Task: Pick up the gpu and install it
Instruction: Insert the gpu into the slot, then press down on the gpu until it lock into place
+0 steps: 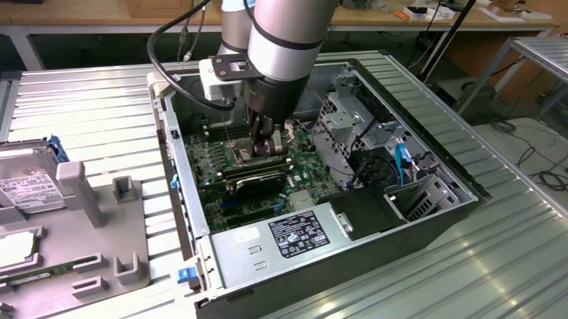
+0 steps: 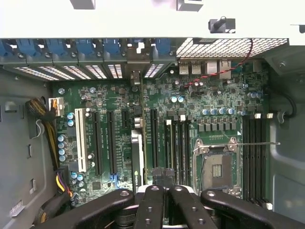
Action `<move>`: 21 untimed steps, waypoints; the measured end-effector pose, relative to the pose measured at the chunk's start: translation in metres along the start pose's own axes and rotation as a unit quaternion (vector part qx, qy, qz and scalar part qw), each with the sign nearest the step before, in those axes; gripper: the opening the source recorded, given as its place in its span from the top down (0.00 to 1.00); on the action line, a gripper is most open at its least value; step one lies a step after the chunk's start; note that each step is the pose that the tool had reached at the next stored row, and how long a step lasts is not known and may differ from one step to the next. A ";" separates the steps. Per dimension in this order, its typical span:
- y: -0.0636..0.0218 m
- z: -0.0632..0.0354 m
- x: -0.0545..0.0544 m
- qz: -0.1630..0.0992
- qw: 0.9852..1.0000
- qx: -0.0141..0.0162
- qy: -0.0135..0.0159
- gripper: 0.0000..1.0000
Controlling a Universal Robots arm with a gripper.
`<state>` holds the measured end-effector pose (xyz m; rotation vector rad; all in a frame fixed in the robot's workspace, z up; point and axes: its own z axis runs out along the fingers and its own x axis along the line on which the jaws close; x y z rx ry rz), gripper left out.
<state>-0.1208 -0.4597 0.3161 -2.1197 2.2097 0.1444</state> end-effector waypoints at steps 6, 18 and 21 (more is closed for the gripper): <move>0.0000 0.0000 0.000 0.000 1.000 0.000 -0.010 0.89; 0.0000 -0.0001 0.000 0.001 1.000 -0.001 -0.030 0.89; 0.0001 -0.0001 0.000 0.001 1.000 -0.001 -0.030 0.89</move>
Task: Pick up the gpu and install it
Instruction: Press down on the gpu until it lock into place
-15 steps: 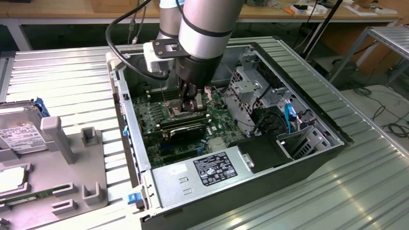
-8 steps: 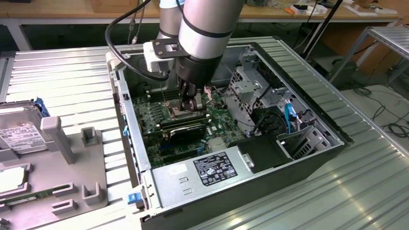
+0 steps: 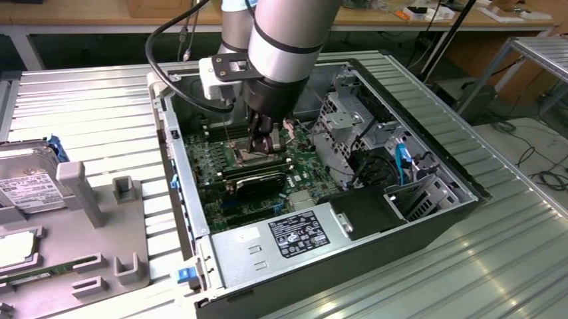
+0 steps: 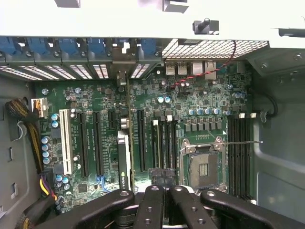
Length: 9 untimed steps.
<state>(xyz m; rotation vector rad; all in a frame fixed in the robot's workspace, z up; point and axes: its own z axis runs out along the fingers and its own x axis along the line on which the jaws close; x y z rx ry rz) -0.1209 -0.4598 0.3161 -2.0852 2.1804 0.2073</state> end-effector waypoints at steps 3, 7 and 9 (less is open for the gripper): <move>0.0010 0.0000 0.000 0.000 1.000 0.000 0.000 0.89; 0.0089 0.0001 0.000 0.000 1.000 0.000 0.000 0.89; 0.0125 0.0001 0.001 0.000 1.000 0.001 0.000 0.89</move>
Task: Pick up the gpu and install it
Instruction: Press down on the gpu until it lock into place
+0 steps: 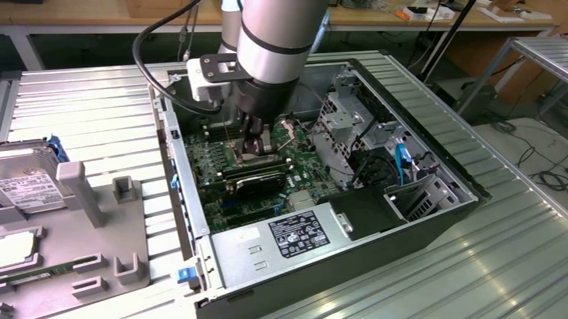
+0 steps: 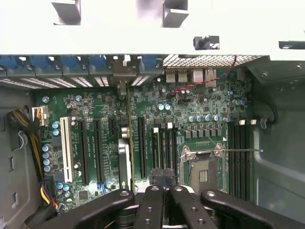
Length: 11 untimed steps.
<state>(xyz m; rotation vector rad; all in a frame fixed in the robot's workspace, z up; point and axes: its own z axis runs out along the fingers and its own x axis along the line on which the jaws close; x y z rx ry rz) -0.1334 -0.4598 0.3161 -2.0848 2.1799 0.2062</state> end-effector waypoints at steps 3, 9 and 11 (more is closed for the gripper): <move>0.0044 0.0001 0.000 0.000 1.000 0.000 0.000 0.89; 0.0098 0.0001 0.000 0.000 1.000 0.000 0.000 0.89; 0.0143 0.0001 0.001 0.000 1.000 0.000 0.000 0.89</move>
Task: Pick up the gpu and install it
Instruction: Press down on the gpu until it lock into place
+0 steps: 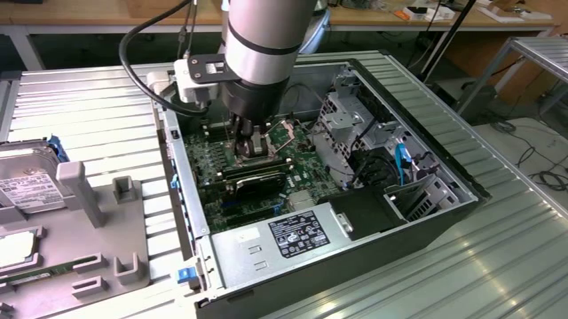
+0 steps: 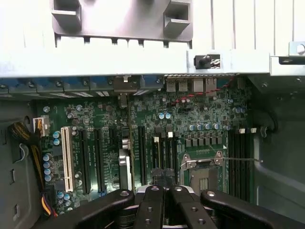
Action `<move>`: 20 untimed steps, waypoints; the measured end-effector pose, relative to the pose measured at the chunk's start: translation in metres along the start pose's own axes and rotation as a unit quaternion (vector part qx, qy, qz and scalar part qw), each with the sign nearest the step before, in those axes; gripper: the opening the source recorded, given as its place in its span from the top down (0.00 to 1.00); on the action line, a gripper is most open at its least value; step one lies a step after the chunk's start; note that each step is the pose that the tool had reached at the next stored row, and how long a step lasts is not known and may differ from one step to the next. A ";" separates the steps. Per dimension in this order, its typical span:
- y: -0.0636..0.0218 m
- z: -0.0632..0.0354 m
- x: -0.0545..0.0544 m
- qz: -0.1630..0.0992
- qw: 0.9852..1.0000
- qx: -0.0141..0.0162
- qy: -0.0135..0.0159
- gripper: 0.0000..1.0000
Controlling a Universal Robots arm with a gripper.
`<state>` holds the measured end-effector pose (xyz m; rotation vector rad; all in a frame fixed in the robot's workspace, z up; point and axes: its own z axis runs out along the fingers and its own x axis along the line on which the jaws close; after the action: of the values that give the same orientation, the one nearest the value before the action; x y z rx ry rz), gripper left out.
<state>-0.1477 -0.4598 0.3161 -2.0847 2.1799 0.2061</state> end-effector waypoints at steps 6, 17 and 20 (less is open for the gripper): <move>0.0128 0.0001 0.001 0.000 1.000 0.000 0.000 0.89; 0.0413 -0.0019 0.014 -0.001 1.000 0.000 0.000 0.89; 0.0444 -0.0027 0.019 -0.001 1.000 0.000 0.000 0.89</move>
<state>-0.1928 -0.4767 0.3162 -2.0862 2.1782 0.2059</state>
